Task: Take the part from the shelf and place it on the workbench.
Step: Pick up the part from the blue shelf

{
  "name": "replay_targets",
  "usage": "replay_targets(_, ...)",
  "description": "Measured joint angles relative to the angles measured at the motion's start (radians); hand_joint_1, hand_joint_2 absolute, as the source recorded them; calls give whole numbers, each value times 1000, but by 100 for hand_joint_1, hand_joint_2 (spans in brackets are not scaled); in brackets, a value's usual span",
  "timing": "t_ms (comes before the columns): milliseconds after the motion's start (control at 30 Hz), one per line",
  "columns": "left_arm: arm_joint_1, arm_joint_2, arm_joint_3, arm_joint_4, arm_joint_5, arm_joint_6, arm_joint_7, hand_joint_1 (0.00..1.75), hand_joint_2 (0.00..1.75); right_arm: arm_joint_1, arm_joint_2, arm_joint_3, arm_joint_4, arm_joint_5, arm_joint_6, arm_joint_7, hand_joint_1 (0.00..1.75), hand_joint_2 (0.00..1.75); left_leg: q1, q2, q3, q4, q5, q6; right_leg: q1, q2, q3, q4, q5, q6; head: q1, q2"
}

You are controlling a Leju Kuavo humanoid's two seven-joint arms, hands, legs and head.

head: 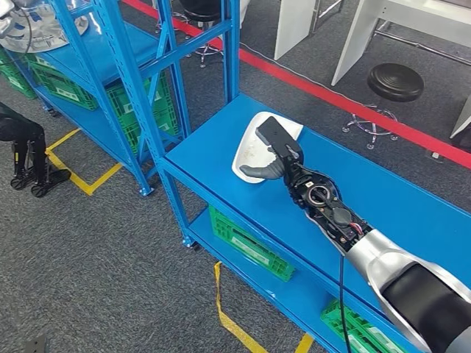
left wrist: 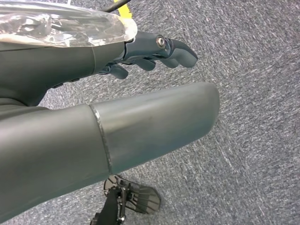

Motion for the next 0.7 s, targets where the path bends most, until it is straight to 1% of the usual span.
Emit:
replay_targets(300,5,2,0,0,10,3,-6,0,0,1,0,2,-16,14,16,20,0,175,0,0,0,0,0,0,0,0,0,0,0,0,0,0)
replay_targets(500,9,2,0,0,2,2,-10,0,0,4,2,20,-20,74,88,79,0,175,0,0,0,0,0,0,0,0,0,0,0,0,0,0)
replay_targets(700,1,0,0,0,-15,1,5,0,0,3,14,49,14,99,99,62,0,175,0,0,0,0,0,0,0,0,0,0,0,0,0,0)
